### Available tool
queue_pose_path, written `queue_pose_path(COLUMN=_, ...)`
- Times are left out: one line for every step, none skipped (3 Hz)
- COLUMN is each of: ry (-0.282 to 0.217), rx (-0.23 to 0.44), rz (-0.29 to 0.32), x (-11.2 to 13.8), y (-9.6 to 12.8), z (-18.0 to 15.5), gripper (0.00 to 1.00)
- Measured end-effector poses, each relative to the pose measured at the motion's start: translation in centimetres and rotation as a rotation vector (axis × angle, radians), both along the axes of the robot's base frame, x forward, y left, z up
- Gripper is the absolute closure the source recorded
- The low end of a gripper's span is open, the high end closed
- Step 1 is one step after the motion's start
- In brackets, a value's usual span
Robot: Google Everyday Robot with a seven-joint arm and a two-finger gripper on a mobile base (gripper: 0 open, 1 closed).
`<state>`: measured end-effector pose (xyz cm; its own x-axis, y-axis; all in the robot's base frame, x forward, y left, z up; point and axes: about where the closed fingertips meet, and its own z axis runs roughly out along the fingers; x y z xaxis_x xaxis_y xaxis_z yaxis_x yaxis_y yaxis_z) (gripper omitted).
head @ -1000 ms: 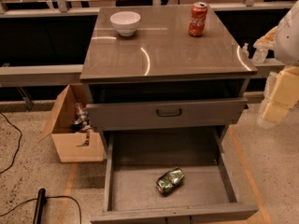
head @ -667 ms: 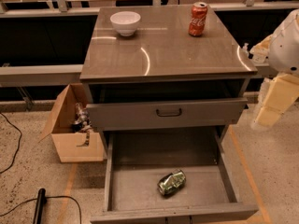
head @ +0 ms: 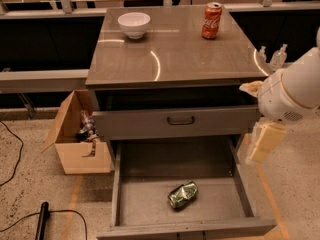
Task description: Pick green can from middle drawer and place on counter
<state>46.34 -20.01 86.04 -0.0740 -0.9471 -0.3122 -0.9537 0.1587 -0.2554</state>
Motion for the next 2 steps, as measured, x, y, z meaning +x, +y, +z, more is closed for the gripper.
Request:
queue_pose_path(ry=-0.038, rx=0.048, rz=0.116, x=0.5, y=1.1, z=-7.0, gripper=0.00)
queue_pose_path(ry=-0.088, rx=0.033, rz=0.290, x=1.2, y=3.0, z=-12.4, gripper=0.00)
